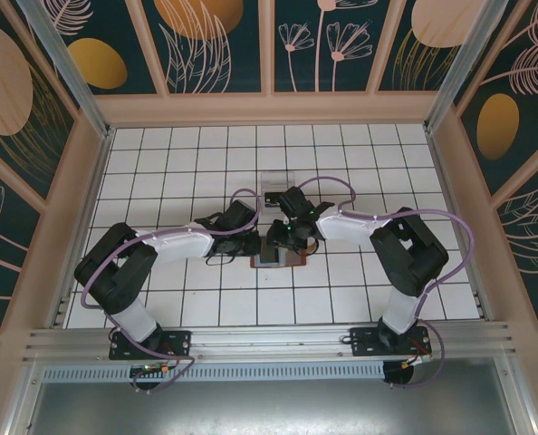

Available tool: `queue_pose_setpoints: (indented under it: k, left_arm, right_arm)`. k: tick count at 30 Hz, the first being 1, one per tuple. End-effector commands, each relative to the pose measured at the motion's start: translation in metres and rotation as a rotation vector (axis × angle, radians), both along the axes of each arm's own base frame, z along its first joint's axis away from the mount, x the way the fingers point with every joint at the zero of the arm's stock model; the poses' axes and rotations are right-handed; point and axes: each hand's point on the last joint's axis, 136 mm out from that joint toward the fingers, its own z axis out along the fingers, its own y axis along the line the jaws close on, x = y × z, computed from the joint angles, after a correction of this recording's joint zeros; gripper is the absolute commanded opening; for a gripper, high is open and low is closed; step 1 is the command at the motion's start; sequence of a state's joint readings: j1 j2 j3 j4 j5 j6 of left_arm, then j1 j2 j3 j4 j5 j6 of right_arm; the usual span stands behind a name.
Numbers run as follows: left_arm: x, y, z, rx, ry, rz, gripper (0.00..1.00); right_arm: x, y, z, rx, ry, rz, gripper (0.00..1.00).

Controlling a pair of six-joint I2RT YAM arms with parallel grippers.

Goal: Take the credit cards out of the card holder

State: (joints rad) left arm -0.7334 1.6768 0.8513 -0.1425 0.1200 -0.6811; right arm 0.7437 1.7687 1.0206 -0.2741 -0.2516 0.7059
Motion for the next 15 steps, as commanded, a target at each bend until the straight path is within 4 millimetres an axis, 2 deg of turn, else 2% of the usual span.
queue_pose_setpoints:
  k: [1, 6, 11, 12, 15]
  left_arm:
    - [-0.007, 0.008, -0.015, 0.063, 0.031, -0.015, 0.17]
    - [-0.007, 0.008, -0.015, 0.062, 0.034, -0.016, 0.16]
    - [-0.007, 0.005, -0.013, 0.053, 0.034, -0.023, 0.16]
    - [-0.01, 0.008, -0.023, 0.072, 0.055, -0.023, 0.16]
    - [-0.01, 0.007, -0.024, 0.073, 0.058, -0.024, 0.16]
  right_arm:
    - [0.003, -0.005, -0.002, -0.023, -0.014, 0.007, 0.31]
    - [0.0, -0.005, -0.007, 0.016, 0.001, 0.007, 0.23]
    - [-0.003, -0.006, -0.009, 0.068, 0.007, 0.0, 0.21]
    - [-0.003, -0.006, -0.009, 0.08, 0.007, -0.002, 0.21]
    - [-0.004, -0.006, -0.009, 0.113, 0.009, -0.002, 0.2]
